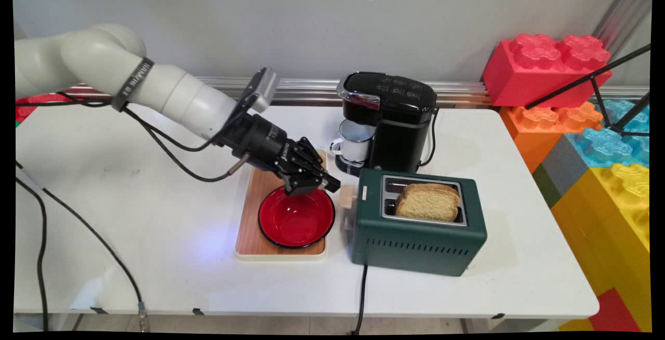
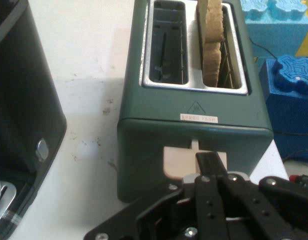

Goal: Press the toaster switch

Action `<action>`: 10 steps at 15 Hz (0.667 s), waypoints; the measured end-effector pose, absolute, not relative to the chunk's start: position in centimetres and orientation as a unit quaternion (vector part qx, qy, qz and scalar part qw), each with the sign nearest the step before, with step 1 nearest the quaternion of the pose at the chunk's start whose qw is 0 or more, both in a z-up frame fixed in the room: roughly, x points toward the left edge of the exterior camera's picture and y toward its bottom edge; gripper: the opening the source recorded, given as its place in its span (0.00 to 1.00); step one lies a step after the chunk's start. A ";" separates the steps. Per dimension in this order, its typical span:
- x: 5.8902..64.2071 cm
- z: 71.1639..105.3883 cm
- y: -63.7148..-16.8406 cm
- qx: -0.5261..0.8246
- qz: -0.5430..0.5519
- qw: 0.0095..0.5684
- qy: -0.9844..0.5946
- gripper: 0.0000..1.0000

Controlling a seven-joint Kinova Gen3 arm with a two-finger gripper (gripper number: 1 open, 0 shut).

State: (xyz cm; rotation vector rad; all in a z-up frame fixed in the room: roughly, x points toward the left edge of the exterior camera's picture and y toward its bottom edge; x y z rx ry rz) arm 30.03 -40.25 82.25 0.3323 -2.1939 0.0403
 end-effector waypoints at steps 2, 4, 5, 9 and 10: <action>29.5 81.8 -40.4 0.135 0.014 0.445 -0.885 0.00; 29.0 81.4 -40.6 0.136 0.013 0.445 -0.885 0.00; 28.9 81.3 -40.6 0.136 0.012 0.446 -0.885 0.00; 28.3 80.8 -40.9 0.137 0.010 0.444 -0.885 0.00; 28.2 80.6 -40.9 0.137 0.010 0.442 -0.886 0.00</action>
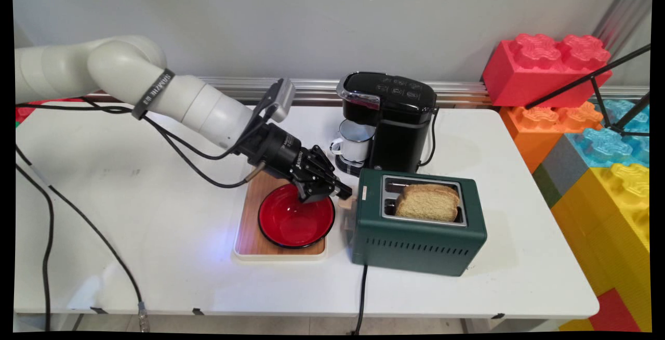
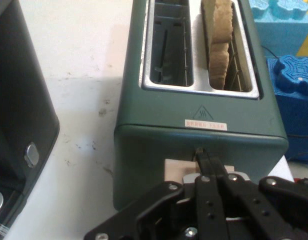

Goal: Press the toaster switch

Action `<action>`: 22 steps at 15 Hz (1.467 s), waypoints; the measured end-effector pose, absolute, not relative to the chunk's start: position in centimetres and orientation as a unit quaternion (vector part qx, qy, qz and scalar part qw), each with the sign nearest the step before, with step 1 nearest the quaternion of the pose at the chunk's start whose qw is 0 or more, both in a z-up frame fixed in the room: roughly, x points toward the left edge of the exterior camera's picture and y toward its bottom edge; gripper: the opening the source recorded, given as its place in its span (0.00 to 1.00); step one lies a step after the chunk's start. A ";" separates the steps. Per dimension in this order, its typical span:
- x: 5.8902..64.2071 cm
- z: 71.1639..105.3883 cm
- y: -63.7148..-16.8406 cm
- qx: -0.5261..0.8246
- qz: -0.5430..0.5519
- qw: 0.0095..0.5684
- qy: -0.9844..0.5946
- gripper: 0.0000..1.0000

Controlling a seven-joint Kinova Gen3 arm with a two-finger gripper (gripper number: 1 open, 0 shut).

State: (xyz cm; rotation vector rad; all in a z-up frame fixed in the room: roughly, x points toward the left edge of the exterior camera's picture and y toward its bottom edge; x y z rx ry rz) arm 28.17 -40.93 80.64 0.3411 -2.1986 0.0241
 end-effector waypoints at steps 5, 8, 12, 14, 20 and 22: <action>27.7 79.9 -41.3 0.140 0.006 0.427 -0.894 0.00; 27.4 79.6 -41.4 0.140 0.005 0.419 -0.897 0.00; 26.9 79.3 -41.7 0.139 0.001 0.407 -0.903 0.00; 26.8 79.2 -41.8 0.138 -0.001 0.401 -0.906 0.00; 26.5 79.2 -42.1 0.137 -0.005 0.389 -0.911 0.00; 26.5 79.2 -42.1 0.137 -0.006 0.387 -0.912 0.00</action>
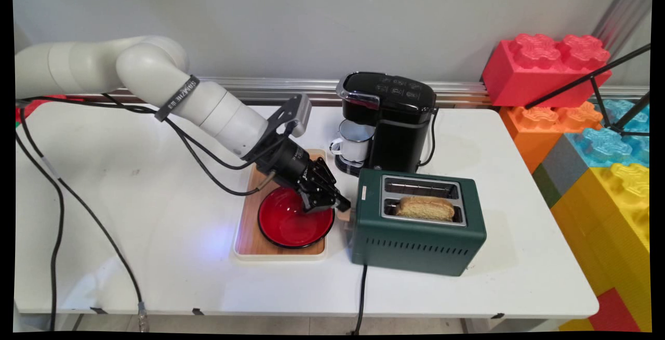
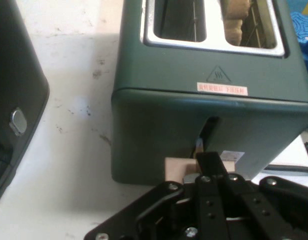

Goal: Press the toaster switch

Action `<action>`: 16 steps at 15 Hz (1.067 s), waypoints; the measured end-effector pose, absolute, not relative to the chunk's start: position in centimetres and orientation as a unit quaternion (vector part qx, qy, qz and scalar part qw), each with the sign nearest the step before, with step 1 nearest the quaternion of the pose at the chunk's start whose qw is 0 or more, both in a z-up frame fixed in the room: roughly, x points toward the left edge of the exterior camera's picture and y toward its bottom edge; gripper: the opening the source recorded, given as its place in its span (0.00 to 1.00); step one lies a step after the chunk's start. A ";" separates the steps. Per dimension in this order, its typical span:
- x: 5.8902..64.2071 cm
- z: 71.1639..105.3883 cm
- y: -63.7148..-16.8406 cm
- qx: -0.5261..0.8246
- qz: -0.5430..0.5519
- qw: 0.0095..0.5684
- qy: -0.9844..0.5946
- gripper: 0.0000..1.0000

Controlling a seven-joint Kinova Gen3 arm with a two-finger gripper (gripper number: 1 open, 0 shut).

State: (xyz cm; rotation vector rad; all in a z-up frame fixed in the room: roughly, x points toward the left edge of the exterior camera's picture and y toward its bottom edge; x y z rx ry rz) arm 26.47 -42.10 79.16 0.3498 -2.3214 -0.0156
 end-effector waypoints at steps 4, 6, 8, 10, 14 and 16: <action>26.5 79.2 -42.1 0.138 -0.007 0.382 -0.914 0.00; 26.5 79.2 -42.2 0.139 -0.007 0.380 -0.914 0.00; 26.4 79.2 -42.2 0.139 -0.008 0.379 -0.915 0.00; 26.6 79.2 -42.2 0.140 -0.008 0.376 -0.916 0.00; 26.8 79.1 -42.2 0.141 -0.009 0.372 -0.918 0.00; 26.7 79.1 -42.1 0.141 -0.010 0.371 -0.918 0.00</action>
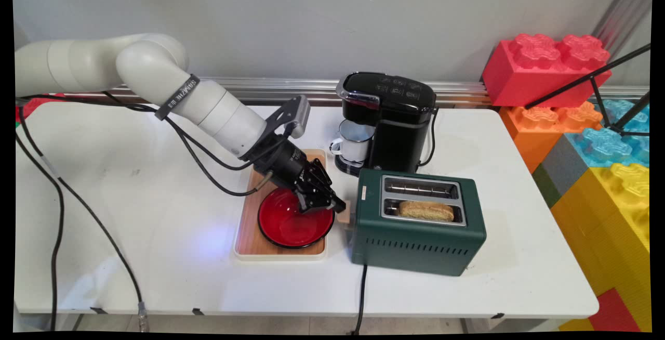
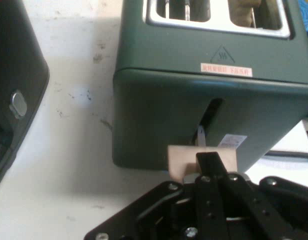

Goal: Press the toaster switch

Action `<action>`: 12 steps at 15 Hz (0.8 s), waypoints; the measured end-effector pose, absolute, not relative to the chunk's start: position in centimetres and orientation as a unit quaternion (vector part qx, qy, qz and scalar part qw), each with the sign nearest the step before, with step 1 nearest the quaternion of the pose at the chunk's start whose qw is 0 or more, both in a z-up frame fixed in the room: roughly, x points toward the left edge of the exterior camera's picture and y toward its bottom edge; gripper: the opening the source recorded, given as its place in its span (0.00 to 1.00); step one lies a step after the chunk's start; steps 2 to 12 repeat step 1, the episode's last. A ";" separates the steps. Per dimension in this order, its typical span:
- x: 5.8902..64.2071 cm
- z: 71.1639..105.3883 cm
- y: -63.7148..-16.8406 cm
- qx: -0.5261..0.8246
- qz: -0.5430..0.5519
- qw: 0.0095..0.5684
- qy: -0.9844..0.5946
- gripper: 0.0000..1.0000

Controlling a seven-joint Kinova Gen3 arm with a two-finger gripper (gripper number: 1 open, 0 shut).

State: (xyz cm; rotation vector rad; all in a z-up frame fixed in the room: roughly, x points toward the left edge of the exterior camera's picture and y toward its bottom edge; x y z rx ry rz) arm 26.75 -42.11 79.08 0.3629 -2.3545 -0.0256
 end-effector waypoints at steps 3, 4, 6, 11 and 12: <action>26.7 79.0 -42.1 0.142 -0.010 0.370 -0.918 0.00; 26.7 79.0 -42.1 0.142 -0.010 0.370 -0.918 0.00; 26.7 79.0 -42.1 0.142 -0.010 0.370 -0.918 0.00; 26.7 79.0 -42.1 0.142 -0.010 0.370 -0.918 0.00; 26.7 79.0 -42.1 0.142 -0.010 0.370 -0.918 0.00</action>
